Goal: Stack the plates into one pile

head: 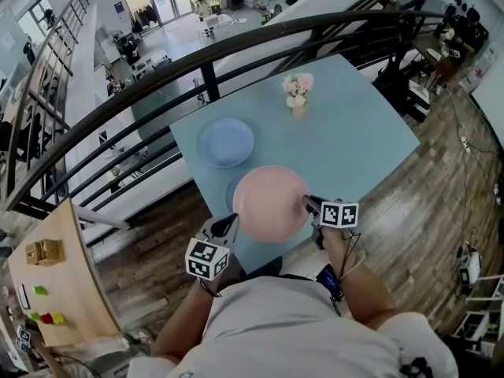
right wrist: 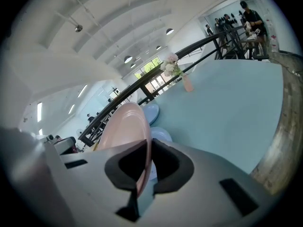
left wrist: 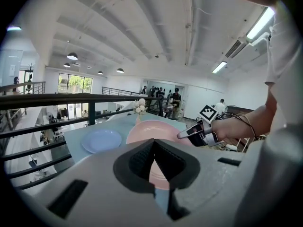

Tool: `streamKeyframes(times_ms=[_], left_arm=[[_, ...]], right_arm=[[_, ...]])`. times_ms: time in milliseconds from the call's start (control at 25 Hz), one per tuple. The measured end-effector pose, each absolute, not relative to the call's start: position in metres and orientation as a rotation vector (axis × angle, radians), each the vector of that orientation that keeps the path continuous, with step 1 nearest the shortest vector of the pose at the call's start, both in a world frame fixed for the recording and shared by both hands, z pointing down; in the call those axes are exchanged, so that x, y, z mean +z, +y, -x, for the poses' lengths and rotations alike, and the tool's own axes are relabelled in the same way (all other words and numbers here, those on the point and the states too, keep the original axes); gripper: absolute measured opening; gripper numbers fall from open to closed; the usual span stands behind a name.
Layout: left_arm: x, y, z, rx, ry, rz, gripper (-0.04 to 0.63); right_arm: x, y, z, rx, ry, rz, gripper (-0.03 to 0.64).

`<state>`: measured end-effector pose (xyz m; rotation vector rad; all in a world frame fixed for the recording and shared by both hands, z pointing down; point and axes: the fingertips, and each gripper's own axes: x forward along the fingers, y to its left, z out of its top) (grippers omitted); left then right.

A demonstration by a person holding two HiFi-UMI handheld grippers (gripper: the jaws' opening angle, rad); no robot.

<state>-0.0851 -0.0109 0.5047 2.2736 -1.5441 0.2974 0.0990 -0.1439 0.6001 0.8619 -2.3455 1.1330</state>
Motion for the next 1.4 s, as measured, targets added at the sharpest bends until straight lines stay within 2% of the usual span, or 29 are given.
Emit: streamKeyframes(times_ms=[400, 1400], left_arm=[[0.527, -0.013, 0.079, 0.305, -1.611, -2.162, 0.005], [0.587, -0.048, 0.128, 0.330, -1.483, -2.074, 0.005]], right_arm=[[0.625, -0.161, -0.089, 1.122, -2.333, -0.742, 0.029], [0.700, -0.170, -0.058, 1.217, -2.130, -0.784, 0.039]])
